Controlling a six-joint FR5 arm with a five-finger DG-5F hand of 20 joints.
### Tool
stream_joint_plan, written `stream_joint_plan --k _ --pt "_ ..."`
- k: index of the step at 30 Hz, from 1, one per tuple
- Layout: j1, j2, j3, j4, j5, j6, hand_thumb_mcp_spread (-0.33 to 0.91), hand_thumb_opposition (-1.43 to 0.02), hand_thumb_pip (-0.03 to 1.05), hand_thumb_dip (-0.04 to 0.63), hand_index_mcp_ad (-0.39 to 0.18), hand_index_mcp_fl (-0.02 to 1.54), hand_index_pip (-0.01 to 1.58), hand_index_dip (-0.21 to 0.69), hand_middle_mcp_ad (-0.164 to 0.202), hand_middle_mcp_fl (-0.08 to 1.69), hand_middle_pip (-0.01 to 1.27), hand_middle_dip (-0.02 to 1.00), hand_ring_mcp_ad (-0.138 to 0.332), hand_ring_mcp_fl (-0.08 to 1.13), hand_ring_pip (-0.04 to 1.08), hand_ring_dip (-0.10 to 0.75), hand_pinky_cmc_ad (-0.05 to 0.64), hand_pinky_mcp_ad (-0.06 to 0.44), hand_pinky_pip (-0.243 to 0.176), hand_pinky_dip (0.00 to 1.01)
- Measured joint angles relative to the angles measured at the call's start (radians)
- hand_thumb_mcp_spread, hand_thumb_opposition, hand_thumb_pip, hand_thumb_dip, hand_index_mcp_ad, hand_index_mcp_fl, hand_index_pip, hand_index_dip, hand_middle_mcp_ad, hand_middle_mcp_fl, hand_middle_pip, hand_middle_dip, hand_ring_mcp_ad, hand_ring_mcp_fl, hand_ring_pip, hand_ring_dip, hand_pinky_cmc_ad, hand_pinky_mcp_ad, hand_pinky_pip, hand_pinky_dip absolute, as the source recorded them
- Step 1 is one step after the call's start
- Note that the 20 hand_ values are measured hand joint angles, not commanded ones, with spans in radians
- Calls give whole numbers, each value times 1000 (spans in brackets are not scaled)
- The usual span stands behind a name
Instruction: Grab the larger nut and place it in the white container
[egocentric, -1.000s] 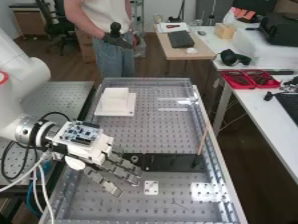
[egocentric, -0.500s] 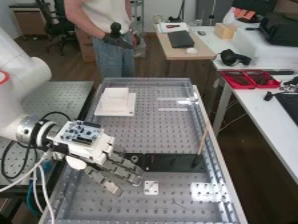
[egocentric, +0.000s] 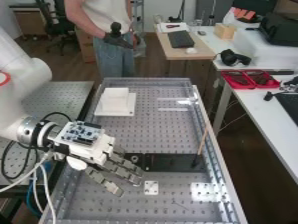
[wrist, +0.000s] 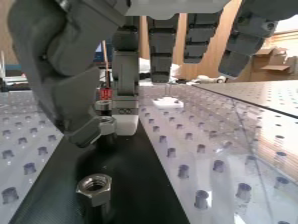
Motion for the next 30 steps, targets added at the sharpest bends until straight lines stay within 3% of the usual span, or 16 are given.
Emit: stream_joint_plan --k 9,10,12,15,30 --pt "-1 5 -6 16 -12 3 335 -848 646 236 -45 482 1377 79 63 278 127 188 127 19 101 38 349 278 -40 284" --pt "-1 6 -6 19 -13 3 337 -840 581 237 -44 539 1377 79 58 281 127 188 124 24 98 38 349 278 -40 283" --pt "-1 10 -5 18 -14 4 337 -836 565 230 -44 595 1379 79 58 290 127 188 127 31 105 47 351 281 -24 274" --pt "-3 18 -1 12 -16 6 332 -822 565 227 -47 597 1379 79 63 290 127 188 126 38 103 47 351 262 -24 269" --pt "22 103 18 -32 5 21 332 -822 565 227 -47 599 1379 82 63 314 126 188 126 52 103 47 351 265 -10 253"
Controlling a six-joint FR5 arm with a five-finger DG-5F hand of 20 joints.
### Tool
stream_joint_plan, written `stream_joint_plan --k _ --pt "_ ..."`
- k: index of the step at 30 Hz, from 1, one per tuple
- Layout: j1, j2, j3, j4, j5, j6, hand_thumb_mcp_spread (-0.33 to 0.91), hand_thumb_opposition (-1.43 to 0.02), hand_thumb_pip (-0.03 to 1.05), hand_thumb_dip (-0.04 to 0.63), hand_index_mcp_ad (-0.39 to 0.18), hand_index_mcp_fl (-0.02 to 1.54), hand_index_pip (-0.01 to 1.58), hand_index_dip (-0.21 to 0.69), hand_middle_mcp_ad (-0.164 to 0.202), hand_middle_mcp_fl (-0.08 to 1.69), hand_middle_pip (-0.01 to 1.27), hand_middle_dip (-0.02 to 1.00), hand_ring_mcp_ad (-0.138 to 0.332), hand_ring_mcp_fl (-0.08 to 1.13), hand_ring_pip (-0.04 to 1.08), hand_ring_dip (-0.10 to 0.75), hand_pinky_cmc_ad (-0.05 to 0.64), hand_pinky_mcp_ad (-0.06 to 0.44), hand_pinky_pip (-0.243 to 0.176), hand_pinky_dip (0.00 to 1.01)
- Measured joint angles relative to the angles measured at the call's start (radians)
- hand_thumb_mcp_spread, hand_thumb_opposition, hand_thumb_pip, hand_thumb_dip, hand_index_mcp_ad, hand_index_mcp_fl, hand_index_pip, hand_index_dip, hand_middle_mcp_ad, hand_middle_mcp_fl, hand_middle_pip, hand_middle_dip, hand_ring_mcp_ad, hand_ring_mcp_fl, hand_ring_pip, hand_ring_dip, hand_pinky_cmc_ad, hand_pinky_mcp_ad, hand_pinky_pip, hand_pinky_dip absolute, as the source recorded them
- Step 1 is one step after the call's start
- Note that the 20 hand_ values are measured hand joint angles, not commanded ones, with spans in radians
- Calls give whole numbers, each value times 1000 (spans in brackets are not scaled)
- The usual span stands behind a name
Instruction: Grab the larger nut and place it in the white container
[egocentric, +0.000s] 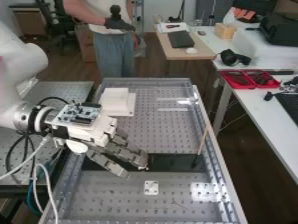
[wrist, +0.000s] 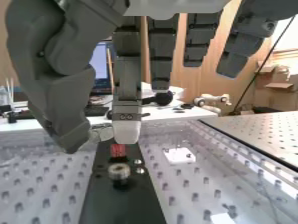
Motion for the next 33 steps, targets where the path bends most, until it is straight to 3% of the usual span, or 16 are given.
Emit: stream_joint_plan --k 9,11,20,33 --pt "94 127 -35 -29 61 15 335 -822 565 227 -47 595 1368 96 63 319 124 192 126 63 103 47 351 264 -10 239" --pt "133 160 -49 -35 87 18 335 -822 565 227 -47 595 1368 96 63 319 122 192 126 63 101 47 351 244 -3 237" --pt "312 261 -92 -47 217 23 335 -822 565 227 -47 595 1365 96 63 316 126 197 129 63 101 47 351 248 2 227" --pt "570 312 -123 -31 419 5 335 -822 565 227 -47 595 1361 93 63 316 126 197 131 63 105 47 353 239 2 223"
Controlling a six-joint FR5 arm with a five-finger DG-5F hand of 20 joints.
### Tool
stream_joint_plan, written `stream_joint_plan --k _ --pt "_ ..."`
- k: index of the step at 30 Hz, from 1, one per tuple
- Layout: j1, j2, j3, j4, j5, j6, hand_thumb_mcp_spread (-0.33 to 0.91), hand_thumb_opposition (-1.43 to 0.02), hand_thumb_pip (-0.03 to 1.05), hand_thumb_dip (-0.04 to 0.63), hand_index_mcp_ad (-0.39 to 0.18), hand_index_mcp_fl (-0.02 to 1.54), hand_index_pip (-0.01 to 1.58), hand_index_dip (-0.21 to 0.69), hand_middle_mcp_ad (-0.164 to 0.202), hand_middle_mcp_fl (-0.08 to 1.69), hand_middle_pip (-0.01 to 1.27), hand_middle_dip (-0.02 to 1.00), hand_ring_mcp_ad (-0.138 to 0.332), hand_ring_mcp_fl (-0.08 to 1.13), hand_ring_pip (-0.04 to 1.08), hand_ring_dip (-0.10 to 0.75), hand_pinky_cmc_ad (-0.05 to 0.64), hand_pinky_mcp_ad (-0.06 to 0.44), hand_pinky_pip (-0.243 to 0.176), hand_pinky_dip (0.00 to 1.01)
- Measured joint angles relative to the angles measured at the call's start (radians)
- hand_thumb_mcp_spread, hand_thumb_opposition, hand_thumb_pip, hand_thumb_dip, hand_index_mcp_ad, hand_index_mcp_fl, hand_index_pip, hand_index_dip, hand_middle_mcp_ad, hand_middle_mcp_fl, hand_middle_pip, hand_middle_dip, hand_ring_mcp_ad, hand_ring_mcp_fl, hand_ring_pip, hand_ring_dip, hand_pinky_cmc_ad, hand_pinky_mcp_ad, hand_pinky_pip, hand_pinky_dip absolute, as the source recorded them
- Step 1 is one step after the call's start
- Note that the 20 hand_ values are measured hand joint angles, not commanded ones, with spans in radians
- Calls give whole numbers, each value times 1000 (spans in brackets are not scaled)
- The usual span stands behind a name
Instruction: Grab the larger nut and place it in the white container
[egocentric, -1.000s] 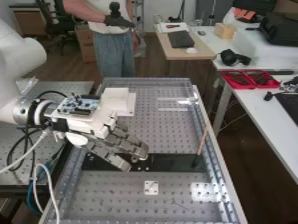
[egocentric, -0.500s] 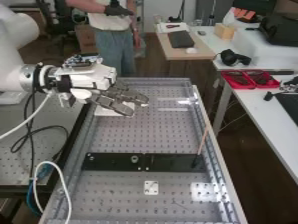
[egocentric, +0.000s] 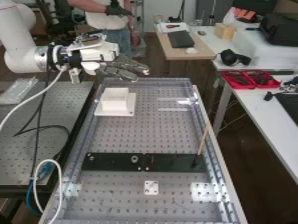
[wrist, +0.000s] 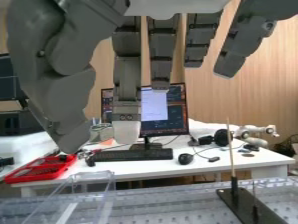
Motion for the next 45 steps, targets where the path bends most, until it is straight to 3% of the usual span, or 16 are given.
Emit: stream_joint_plan --k 4,7,20,35,45 --pt "79 -2 -15 17 49 2 335 -822 565 227 -47 595 1367 112 56 316 122 197 129 65 105 45 353 230 5 223" --pt "98 -8 -33 31 56 13 335 -822 565 229 -47 595 1367 112 63 316 122 197 127 65 105 45 353 229 5 223" --pt "124 -30 -116 83 10 75 335 -822 565 227 -47 595 1367 112 63 316 126 197 131 65 101 45 349 232 19 208" --pt "156 -142 -121 166 15 119 335 -822 565 227 -47 595 1365 112 63 316 126 197 131 65 105 45 349 232 19 208" --pt "169 -182 -134 174 28 149 335 -822 565 227 -47 595 1367 112 59 316 126 195 133 65 105 49 349 232 17 208"
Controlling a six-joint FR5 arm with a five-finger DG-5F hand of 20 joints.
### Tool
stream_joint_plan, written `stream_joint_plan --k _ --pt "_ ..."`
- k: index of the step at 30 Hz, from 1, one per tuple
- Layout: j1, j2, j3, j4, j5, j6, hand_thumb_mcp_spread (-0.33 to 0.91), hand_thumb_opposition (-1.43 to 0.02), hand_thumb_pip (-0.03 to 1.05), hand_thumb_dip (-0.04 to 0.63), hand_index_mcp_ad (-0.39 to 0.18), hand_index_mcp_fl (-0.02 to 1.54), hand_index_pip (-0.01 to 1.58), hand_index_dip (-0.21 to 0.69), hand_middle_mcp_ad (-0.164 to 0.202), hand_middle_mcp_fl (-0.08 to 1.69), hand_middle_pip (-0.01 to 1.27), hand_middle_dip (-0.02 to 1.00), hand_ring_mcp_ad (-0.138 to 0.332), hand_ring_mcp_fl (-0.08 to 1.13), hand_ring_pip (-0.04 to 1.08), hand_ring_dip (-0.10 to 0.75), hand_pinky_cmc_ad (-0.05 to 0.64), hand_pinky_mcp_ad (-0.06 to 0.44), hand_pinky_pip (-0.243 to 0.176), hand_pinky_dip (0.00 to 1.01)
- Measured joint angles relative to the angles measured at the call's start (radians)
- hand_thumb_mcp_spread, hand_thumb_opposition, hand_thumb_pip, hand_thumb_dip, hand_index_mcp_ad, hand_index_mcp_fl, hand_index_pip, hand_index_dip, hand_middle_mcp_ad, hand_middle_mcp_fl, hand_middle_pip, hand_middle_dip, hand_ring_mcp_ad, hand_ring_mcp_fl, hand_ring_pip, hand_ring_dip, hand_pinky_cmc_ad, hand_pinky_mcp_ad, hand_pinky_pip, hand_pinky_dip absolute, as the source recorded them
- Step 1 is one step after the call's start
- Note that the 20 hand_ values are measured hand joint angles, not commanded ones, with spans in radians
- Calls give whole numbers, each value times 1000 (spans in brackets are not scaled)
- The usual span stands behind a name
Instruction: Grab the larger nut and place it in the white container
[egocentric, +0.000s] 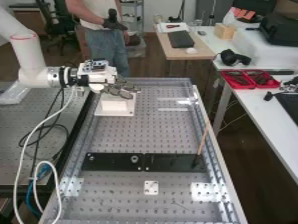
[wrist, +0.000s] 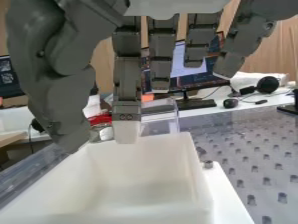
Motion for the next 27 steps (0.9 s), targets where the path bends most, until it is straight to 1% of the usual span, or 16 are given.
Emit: stream_joint_plan --k 8,9,10,11,13,14,15,16,18,19,20,22,23,26,27 --pt "-1 -10 2 -22 2 14 335 -822 565 227 -49 595 1367 108 58 319 126 204 133 65 105 49 349 232 17 208" --pt "-2 -10 2 -23 1 14 335 -820 565 227 -49 585 1367 108 58 319 126 204 133 65 105 49 349 232 17 208" --pt "-4 -9 3 -26 -2 14 351 -827 569 229 -54 536 1351 108 58 321 126 204 133 65 105 49 349 232 17 208" --pt "-7 -8 5 -34 -4 15 379 -846 569 229 -72 457 1285 113 61 304 124 204 133 63 103 49 347 232 17 211" --pt "-12 -5 11 -53 -8 16 367 -843 569 229 -87 290 1143 101 61 258 112 204 133 51 106 49 351 232 14 236" --pt "-13 -4 12 -58 -10 16 363 -840 569 229 -94 258 1091 93 61 244 112 204 134 51 103 49 351 232 2 251" --pt "-17 -1 15 -71 -14 16 346 -840 569 229 -101 264 1084 96 61 227 112 204 134 49 103 49 351 232 5 279" --pt "-21 2 18 -82 -17 17 323 -836 578 229 -106 244 1052 96 58 215 112 204 134 31 106 49 351 232 -10 309" --pt "-26 8 19 -95 -21 17 316 -833 642 227 -119 232 988 91 59 178 113 202 134 35 103 49 347 230 -19 321" --pt "-29 13 19 -104 -24 17 300 -819 649 227 -103 51 836 70 61 183 113 206 134 16 103 49 347 230 -28 337" --pt "-33 19 19 -111 -28 17 298 -817 649 230 -103 -10 798 51 58 164 113 202 134 16 106 49 347 230 -28 353" --pt "-39 31 17 -120 -34 17 304 -805 649 227 -103 24 801 35 58 168 113 202 134 16 103 49 347 234 -44 380" --pt "-42 37 17 -126 -37 17 286 -799 649 230 -103 24 805 28 58 168 113 202 134 16 103 49 347 230 -59 379" --pt "-52 62 20 -153 -47 15 267 -785 649 230 -103 24 789 24 58 164 113 206 134 16 103 49 335 230 -61 394" --pt "-59 80 25 -174 -53 14 267 -785 649 230 -103 26 789 28 58 168 113 206 134 16 103 49 333 232 -58 405"
